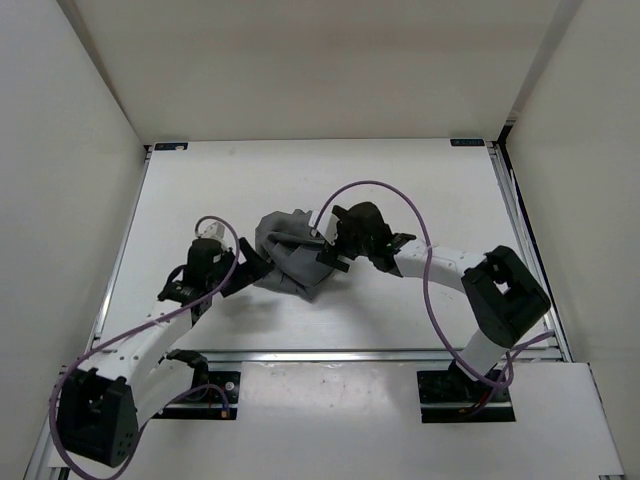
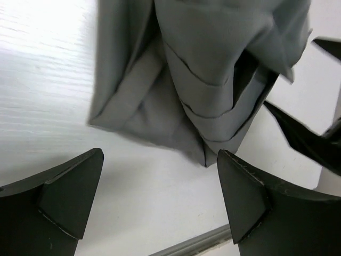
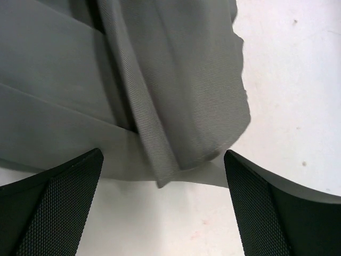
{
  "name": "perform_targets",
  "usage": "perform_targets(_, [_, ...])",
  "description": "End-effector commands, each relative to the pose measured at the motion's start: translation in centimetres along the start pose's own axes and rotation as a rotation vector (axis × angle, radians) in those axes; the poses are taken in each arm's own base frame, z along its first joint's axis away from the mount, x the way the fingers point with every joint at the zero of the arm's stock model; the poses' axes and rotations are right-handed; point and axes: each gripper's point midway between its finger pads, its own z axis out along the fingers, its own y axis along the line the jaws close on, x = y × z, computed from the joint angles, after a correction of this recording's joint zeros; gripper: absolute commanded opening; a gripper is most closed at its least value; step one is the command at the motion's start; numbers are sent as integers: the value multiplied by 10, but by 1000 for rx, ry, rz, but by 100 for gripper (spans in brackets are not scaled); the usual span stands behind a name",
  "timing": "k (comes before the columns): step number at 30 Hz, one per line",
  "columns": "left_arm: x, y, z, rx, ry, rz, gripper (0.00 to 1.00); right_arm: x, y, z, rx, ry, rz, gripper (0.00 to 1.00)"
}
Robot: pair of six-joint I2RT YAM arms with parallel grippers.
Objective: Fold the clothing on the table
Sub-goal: Fold the skirt
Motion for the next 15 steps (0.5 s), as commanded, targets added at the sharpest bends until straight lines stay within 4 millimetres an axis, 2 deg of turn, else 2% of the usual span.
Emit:
perform_targets(1, [-26, 1, -17, 14, -107, -62, 99, -17, -50, 2, 192, -75, -141, 100])
perform_targets(3, [-30, 5, -23, 17, -128, -88, 98, -12, -54, 7, 182, -81, -170, 99])
perform_targets(5, [-32, 14, -28, 5, -146, -117, 98, -9, -68, 8, 227, -98, -201, 99])
perform_targets(8, [-27, 14, -36, 18, -128, -120, 99, -16, -87, 13, 320, -132, -235, 98])
perform_targets(10, [-23, 15, -39, 27, -116, -116, 99, -35, -103, 19, 366, -180, -224, 94])
perform_targets(11, [-22, 13, -41, 29, -108, -112, 99, -37, -102, 24, 355, -182, -225, 93])
perform_targets(13, [-21, 10, -44, 45, -101, -104, 99, -67, -103, 42, 315, -242, -205, 92])
perform_targets(14, [-20, 12, -46, 39, -94, -106, 99, -74, -98, 48, 290, -265, -200, 92])
perform_targets(15, [-24, 11, -48, 39, -100, -95, 99, -94, -97, 56, 265, -321, -205, 92])
